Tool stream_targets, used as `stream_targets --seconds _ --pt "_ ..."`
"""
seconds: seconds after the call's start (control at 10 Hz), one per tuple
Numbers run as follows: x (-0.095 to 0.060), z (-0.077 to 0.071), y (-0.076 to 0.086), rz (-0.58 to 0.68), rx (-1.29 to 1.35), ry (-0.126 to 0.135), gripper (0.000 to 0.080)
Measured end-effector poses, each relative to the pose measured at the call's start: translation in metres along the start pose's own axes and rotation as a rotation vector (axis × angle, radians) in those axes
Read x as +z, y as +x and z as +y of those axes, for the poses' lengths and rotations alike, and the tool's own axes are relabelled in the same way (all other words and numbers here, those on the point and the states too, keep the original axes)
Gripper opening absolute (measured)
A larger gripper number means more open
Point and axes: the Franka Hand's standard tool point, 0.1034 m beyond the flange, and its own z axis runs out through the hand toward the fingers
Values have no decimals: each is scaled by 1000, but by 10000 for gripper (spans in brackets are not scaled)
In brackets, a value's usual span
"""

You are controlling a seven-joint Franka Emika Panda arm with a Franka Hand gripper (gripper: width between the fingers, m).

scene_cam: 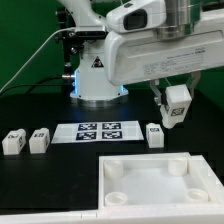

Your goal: Assemble one leg

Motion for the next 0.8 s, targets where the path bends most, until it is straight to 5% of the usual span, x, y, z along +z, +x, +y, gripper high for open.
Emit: stream_targets --seconds 0.2,0.5,0.7,0.8 --pt "2 3 3 174 -1 -15 291" --pt "1 8 32 540 -16 -29 291" --pt "19 2 25 550 -21 -26 291" --pt "14 3 27 560 -20 -27 291"
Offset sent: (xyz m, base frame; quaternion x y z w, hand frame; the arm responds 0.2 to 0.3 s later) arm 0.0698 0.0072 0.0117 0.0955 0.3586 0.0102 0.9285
